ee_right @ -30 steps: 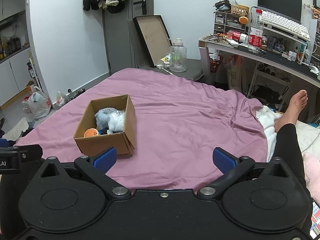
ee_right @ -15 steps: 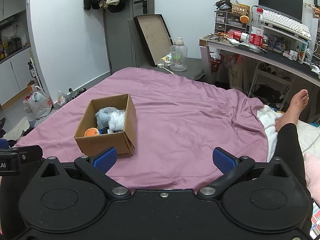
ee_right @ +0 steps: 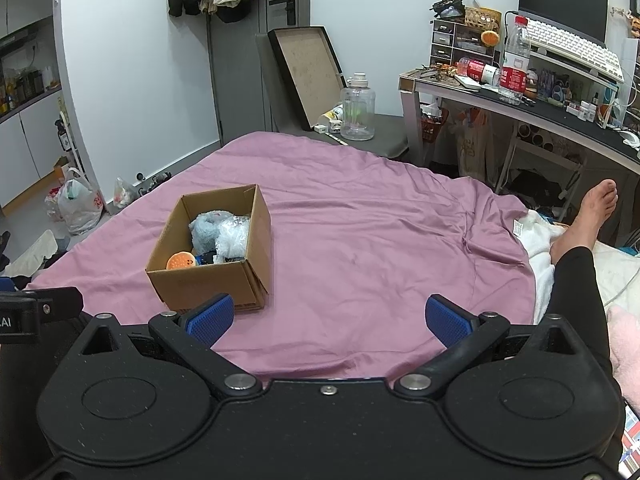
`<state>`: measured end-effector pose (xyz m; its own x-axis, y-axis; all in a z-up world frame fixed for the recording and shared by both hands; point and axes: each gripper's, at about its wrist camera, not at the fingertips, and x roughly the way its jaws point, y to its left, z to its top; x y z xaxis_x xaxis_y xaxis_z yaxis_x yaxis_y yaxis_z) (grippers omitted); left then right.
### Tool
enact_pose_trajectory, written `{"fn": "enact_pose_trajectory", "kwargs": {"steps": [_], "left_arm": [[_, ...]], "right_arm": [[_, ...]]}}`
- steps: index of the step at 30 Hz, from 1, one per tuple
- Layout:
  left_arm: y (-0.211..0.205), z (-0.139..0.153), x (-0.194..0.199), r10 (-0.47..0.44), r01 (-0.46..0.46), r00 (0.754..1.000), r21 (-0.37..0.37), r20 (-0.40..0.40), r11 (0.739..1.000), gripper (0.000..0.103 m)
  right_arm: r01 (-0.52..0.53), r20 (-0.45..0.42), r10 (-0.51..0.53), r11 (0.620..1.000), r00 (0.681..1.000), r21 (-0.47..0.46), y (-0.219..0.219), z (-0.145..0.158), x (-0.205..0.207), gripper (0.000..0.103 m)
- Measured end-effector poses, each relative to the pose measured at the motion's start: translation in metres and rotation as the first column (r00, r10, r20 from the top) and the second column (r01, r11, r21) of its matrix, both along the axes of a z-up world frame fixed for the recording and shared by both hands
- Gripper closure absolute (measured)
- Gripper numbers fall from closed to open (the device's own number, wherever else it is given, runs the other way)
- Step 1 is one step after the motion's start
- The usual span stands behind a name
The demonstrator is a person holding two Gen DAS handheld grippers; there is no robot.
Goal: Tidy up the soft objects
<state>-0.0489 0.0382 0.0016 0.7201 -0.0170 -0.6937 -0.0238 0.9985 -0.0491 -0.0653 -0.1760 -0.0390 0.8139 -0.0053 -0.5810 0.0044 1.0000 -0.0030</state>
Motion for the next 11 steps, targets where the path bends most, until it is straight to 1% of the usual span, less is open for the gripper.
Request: {"fn": "enact_pose_trajectory", "kwargs": {"steps": [8,11], "left_arm": [[-0.0078,-0.0007,-0.0018,-0.015,0.014,1.000,0.019,0.020,1.000,0.001],[-0.0087,-0.0014,-0.0004,-0.019,0.019,1.000,0.012,0.019,1.000,0.001]], "right_arm": [[0.007,-0.006,-0.007,1.000,1.000,-0.001,-0.0028,-0.0028,0.0019,0.000],[0.009,-0.010,-0.009,1.000,1.000,0.000,-0.0034,-0.0034,0.0026,0.000]]}}
